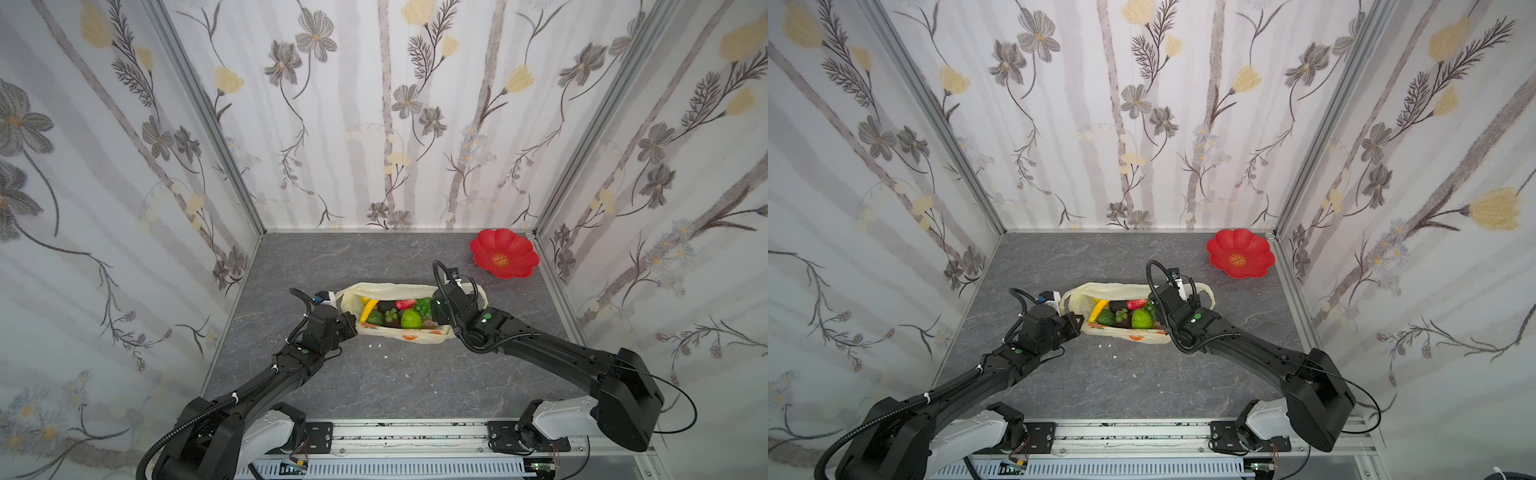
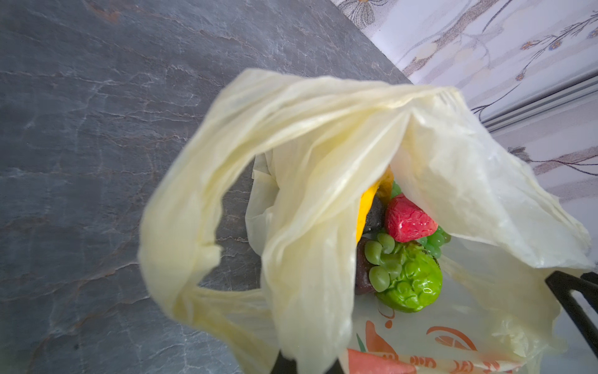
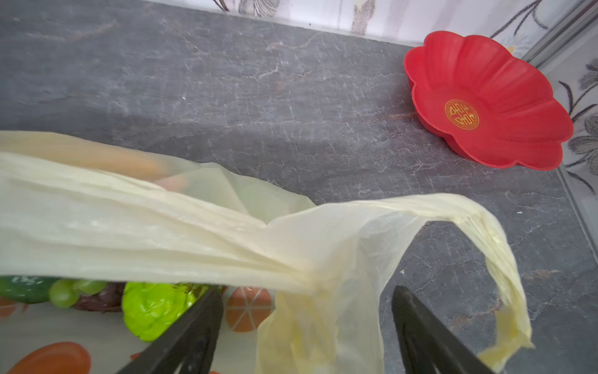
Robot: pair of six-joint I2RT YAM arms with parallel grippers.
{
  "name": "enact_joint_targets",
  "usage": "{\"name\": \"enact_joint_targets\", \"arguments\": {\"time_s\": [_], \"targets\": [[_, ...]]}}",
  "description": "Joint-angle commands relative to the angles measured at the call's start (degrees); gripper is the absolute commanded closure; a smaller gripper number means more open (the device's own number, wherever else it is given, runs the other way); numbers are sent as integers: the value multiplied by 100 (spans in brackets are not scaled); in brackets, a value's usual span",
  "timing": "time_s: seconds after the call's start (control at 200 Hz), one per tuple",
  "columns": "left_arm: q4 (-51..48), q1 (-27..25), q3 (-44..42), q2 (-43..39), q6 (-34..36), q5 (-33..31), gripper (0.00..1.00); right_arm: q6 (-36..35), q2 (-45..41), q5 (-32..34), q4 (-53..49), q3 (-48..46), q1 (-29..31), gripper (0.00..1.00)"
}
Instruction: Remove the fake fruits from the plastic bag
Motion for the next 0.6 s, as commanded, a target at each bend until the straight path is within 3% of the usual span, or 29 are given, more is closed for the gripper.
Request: {"name": "enact_joint_targets", "arguments": {"time_s": [0.0, 0.05, 0.15, 0.2, 0.295, 0.4, 0.595], "targets": [[34, 2, 56, 30, -32, -11, 100, -4, 514, 522, -116, 204, -20, 20], [21, 29, 21, 30, -14, -53, 100, -59, 688, 556, -104, 302, -102, 27], [25, 242, -124, -28, -51, -28, 100, -336, 774, 47, 331, 274, -476, 60], [33, 417, -256, -93, -128, -13, 100, -419, 736, -601, 658, 180, -820, 77], [109, 841, -514, -202, -188, 155, 100, -447, 660, -2283, 1431, -113, -1619, 98], [230, 1246, -691, -123, -186, 466, 100, -226, 913, -3852, 1905, -142, -2332, 100], [229, 1333, -587, 406, -7, 860, 100, 371, 1470, -5658, 2443, -136, -2936, 100]]}}
